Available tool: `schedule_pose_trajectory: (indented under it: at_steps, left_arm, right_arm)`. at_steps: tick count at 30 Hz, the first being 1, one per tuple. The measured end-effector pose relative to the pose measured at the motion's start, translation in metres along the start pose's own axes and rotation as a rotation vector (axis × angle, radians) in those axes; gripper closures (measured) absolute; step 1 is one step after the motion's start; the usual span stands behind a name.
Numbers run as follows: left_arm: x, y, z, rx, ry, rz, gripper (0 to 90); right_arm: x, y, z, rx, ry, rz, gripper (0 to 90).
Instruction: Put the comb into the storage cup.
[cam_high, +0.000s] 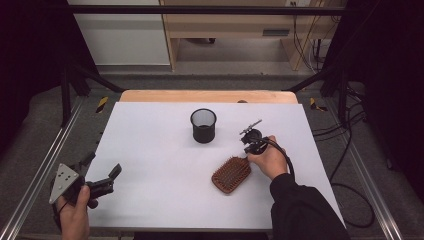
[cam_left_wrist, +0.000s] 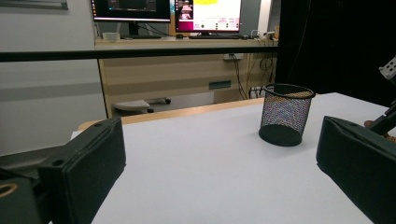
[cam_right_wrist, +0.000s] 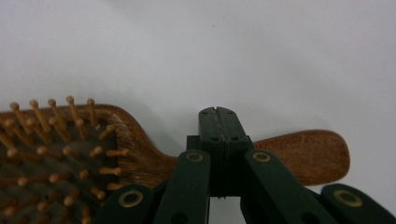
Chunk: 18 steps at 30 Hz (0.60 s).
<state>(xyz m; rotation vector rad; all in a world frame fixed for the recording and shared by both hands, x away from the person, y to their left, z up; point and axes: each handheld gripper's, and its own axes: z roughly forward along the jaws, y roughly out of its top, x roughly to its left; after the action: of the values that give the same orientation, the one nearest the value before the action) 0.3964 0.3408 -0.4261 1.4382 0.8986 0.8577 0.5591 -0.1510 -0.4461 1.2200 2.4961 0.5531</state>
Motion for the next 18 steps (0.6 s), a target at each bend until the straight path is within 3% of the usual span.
schedule_pose_trajectory:
  at_steps: [9,18]
  left_arm:
    - [0.0,0.0,0.0,0.001,0.002,-0.002,1.6]
    - [0.0,0.0,0.0,0.003,0.002,0.002,1.6]
  right_arm:
    - [-0.008,-0.016,-0.006,0.005,0.002,0.017,90.0]
    - [-0.003,-0.034,-0.014,0.015,0.028,0.009,90.0]
